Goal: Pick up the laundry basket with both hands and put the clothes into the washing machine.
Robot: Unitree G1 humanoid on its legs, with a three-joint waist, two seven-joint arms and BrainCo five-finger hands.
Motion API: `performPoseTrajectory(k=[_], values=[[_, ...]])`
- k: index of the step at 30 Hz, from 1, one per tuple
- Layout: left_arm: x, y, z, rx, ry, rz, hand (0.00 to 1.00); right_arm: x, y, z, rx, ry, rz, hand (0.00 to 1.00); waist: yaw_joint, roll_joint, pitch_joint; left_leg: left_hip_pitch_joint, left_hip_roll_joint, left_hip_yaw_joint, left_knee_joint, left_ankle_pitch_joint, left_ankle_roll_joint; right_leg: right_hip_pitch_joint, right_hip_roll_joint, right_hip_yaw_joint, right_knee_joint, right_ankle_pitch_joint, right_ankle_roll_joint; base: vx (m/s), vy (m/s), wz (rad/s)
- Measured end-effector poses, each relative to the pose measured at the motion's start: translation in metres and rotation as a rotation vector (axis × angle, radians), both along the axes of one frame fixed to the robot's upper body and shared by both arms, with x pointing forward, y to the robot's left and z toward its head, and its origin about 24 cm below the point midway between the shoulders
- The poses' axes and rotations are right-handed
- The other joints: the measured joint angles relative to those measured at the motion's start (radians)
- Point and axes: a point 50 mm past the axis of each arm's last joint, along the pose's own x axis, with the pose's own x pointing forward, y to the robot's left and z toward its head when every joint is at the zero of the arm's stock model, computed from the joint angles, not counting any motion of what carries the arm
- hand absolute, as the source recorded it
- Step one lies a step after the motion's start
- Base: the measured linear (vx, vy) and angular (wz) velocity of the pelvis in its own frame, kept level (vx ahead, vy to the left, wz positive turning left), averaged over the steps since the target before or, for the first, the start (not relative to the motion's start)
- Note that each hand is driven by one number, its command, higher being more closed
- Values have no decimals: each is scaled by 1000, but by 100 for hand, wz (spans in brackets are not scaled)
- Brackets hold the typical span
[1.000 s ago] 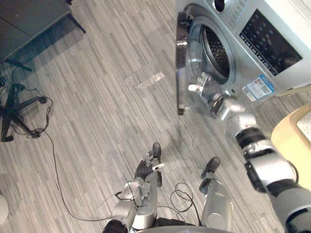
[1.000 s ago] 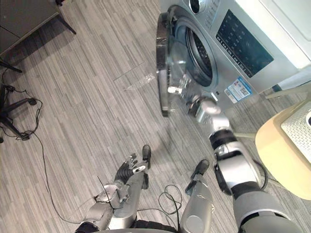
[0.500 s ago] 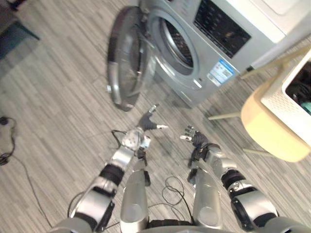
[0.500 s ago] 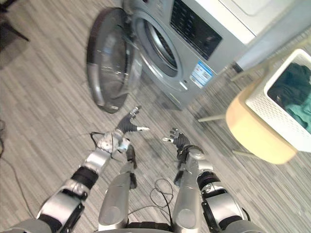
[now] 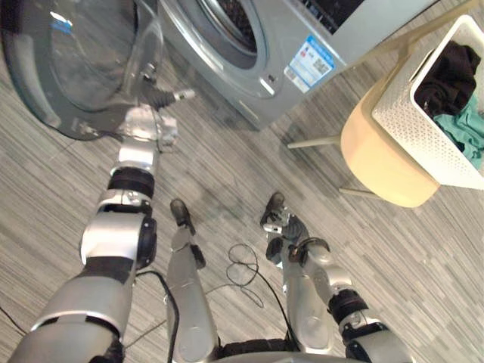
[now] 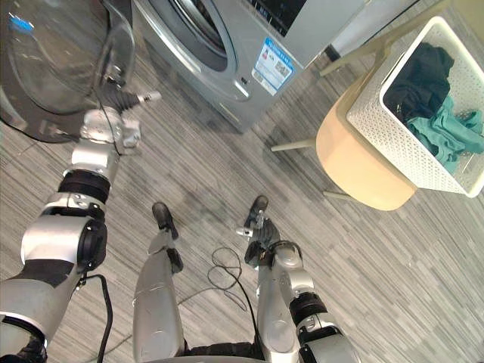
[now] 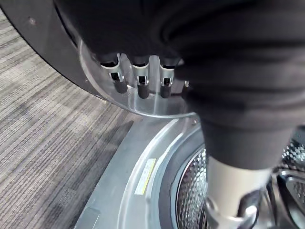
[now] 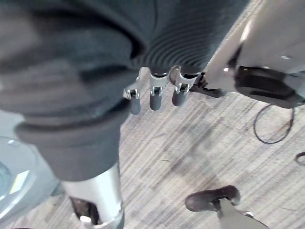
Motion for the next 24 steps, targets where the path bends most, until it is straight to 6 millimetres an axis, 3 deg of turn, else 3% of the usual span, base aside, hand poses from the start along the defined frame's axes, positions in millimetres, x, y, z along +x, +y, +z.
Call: performPoseTrajectory(k=[6,8,11,13,15,16,17,18,20,21,22,24], values=[[-9,25,14,-246,-117,75,0,-1,-5,3,61,-6,-81,0,5,-2,3,-41,11,13,48,2,2,-18,-6,-12,16,6,-11,43,12,2],[-13,32,19,-300,-163,89,0,-3,-7,1,71,2,-93,0,16,-2,3,-45,22,27,94,-29,6,-14,-5,-6,22,4,-12,47,28,-14],[-18,38,2,-337,-155,105,0,-7,-12,-3,78,15,-116,0,17,2,5,-46,42,35,182,-91,13,-11,-8,15,68,-20,-8,26,55,-22],[-22,37,-25,-337,-109,111,0,-12,-17,-9,76,34,-135,0,18,5,5,-35,65,45,253,-139,16,-4,-8,37,111,-43,-3,24,66,-30],[-29,28,-68,-356,-21,107,0,-20,-28,-18,52,66,-177,0,28,12,4,2,79,71,319,-193,22,9,-8,75,165,-68,4,27,70,-35],[-36,22,-98,-372,41,105,0,-25,-35,-23,19,84,-201,0,30,22,4,34,89,89,350,-229,26,26,-9,96,187,-82,7,20,115,-49],[-50,12,-140,-400,136,105,0,-31,-46,-29,-4,108,-242,0,31,32,3,89,97,116,392,-271,27,53,-11,135,215,-95,17,12,139,-56],[-59,6,-161,-416,188,106,0,-35,-52,-32,-17,118,-264,0,31,37,3,121,102,133,410,-291,28,69,-10,155,227,-101,22,-13,174,-75],[-101,-25,-233,-448,383,66,0,-49,-88,-36,-63,130,-371,0,29,75,-11,241,111,206,456,-368,32,125,-10,229,250,-116,35,-26,190,-79],[-114,-33,-249,-456,433,49,0,-53,-98,-35,-76,130,-398,0,29,88,-19,270,114,226,464,-384,33,138,-10,238,249,-118,30,-14,166,-81],[-137,-47,-273,-471,506,27,0,-60,-116,-32,-101,119,-453,0,31,107,-29,330,122,273,468,-414,42,165,-38,199,246,-151,10,40,164,-88],[-172,-56,-301,-474,612,6,0,-64,-138,-28,-126,113,-548,0,33,126,-42,422,121,347,433,-433,41,223,-118,24,240,-188,-54,43,105,-103]])
